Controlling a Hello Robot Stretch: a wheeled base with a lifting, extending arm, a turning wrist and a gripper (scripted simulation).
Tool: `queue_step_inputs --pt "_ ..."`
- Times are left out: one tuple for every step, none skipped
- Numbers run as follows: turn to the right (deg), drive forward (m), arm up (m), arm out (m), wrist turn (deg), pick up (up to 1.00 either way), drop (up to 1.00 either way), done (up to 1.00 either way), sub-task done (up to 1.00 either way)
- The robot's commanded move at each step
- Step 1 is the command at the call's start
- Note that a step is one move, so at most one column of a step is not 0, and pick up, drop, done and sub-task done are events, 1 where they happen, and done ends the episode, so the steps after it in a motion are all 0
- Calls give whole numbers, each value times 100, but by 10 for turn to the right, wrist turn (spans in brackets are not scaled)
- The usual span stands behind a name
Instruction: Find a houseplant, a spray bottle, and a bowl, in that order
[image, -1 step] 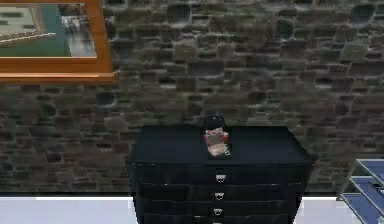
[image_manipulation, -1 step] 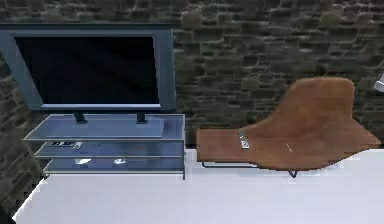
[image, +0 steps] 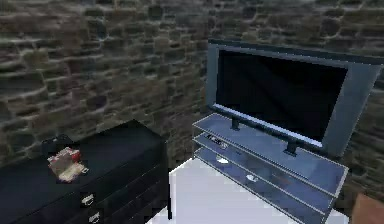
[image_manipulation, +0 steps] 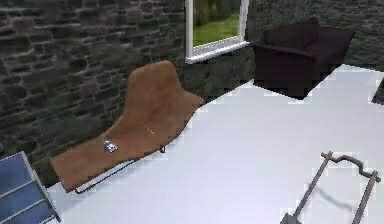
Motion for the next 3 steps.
queue_step_inputs --pt "390 0 0 0 0 0 0 0 0" --pt "0 25 0 0 0 0 0 0 0" --pt "450 0 0 0 0 0 0 0 0"
